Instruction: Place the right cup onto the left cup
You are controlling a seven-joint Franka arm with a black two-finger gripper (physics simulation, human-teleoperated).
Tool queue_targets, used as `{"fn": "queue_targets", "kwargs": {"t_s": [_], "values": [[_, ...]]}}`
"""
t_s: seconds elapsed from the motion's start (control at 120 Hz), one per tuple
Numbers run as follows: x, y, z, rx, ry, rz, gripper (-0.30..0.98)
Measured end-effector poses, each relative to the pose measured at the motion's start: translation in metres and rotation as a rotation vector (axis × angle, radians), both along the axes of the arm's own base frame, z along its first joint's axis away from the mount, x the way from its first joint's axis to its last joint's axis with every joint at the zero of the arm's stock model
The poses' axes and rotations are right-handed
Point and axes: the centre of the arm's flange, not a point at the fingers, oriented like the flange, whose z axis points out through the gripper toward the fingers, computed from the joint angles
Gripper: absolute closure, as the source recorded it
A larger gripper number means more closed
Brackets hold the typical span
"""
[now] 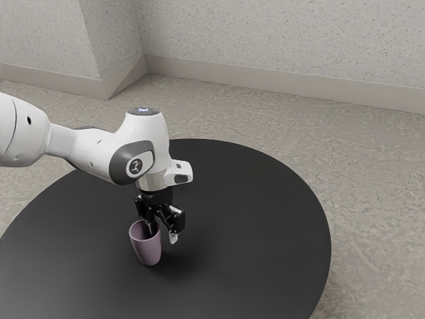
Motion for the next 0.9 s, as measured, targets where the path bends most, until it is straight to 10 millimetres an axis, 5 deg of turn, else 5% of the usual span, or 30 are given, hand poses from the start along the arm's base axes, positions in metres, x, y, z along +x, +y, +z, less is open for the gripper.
{"fn": "queue_targets", "kwargs": {"t_s": [0.458, 0.9], "values": [[-0.001, -0.001, 0.003, 0.000, -0.003, 0.000, 0.69], [-0.010, -0.001, 0.048, 0.022, -0.048, -0.006, 0.78]]}}
